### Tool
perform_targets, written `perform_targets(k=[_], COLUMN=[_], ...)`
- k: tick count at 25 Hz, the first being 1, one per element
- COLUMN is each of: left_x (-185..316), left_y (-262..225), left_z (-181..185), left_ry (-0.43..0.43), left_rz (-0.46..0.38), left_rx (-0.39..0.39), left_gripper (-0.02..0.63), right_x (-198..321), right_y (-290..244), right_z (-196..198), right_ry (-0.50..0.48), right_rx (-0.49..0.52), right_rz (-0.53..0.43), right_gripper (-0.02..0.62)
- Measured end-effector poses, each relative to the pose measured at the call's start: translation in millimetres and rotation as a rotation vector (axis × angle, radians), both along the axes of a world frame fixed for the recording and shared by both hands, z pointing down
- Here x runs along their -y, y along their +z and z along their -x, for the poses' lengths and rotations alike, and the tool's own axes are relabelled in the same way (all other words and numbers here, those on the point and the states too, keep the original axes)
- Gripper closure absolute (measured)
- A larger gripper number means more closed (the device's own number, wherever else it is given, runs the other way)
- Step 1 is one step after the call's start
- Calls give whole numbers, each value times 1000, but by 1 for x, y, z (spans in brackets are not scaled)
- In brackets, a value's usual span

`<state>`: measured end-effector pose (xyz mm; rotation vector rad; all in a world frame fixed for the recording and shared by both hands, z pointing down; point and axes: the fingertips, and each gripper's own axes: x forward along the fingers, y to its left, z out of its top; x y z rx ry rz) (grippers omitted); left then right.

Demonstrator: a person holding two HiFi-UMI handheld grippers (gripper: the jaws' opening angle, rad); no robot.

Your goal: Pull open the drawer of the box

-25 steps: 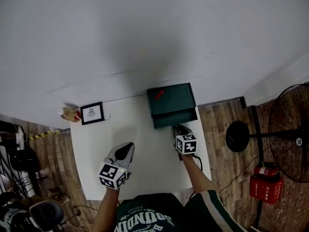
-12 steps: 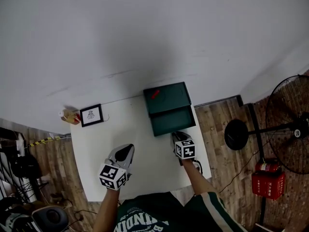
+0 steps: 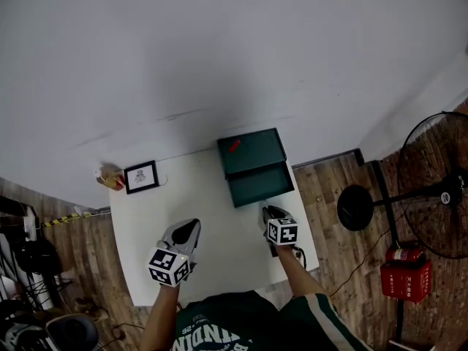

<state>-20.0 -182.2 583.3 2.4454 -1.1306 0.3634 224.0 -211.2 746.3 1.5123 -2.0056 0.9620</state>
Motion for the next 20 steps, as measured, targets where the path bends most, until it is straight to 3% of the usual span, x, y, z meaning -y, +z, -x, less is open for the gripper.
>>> perform_targets(k=[2, 4, 8, 15, 20], left_x=[3, 6, 11, 28, 31], left_y=[-5, -11, -25, -50, -63], left_z=[4, 9, 20, 35, 44], left_ry=[-4, -11, -19, -32, -50], left_rz=[-15, -32, -69, -135, -173], left_rx=[-6, -10, -16, -24, -32], left_gripper=[554, 554, 554, 554, 554], right_x=[-2, -1, 8, 23, 20], right_y=[-22, -47, -106, -218, -255], right_z=[6, 19, 51, 88, 99], right_ry=[-15, -60, -144, -188, -202], right_rx=[11, 21, 17, 17, 3], right_rz=[-52, -103, -247, -529, -622], right_gripper=[535, 595, 595, 595, 595])
